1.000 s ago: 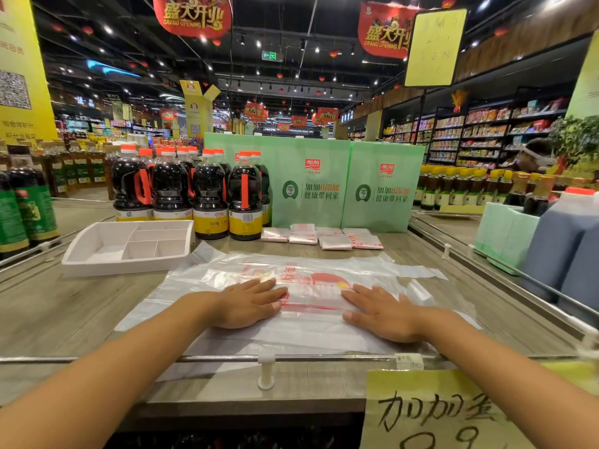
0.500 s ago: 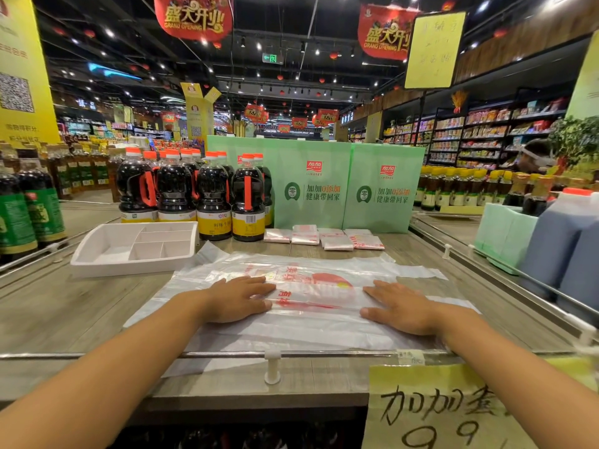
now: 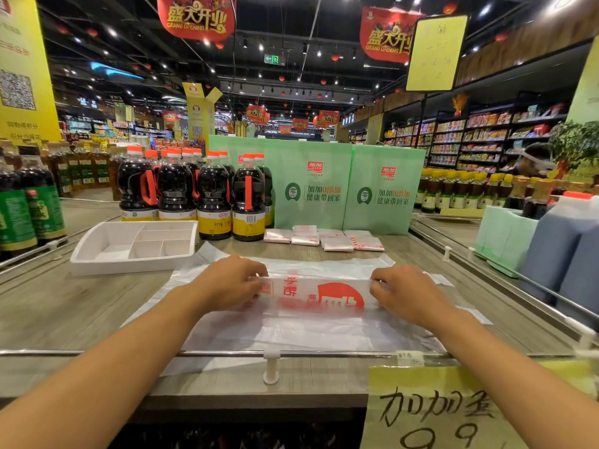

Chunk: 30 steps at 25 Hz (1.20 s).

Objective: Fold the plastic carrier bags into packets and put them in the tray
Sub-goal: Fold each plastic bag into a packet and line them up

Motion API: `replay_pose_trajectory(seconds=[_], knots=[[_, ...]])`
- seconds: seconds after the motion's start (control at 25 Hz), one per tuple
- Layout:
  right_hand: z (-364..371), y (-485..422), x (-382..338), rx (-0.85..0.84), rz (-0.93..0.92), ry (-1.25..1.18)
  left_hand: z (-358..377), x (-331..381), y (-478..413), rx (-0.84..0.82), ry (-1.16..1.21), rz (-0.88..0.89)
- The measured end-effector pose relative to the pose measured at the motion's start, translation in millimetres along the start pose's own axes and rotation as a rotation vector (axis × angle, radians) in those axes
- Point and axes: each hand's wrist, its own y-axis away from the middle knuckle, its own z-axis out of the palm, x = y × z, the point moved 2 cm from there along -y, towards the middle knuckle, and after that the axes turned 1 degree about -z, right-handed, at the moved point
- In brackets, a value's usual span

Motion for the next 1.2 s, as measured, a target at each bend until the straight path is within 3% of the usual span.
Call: replay_pose_trajectory(seconds=[0.16, 0.28, 0.44, 0.68, 0.92, 1.2], knots=[[-4.8, -0.7, -0.3, 0.160, 0.002, 0.063, -9.9, 8.8, 1.3, 0.159, -0.167, 0.116], [-5.6, -3.9, -1.8, 0.146, 0.024, 0.148, -11.8, 9.2, 0.7, 0.179, -0.290, 0.088], [3.5, -8.0, -1.5, 0.029, -0.009, 0.253, 1.3, 4.1, -5.2, 0.033, -0.383, 0.040], [20.2, -0.5, -25.9, -0.365, -0.133, -0.094, 21.4, -9.9, -10.6, -0.155, -0.242, -0.047], [30.7, -9.0, -34.6, -0.423, -0.176, -0.148, 36.7, 12.9, -14.6, -0.310, 0.002, 0.030], [36.9, -8.5, -18.2, -0.582, -0.135, -0.109, 44.8, 15.0, -13.1, -0.481, -0.162, -0.021]])
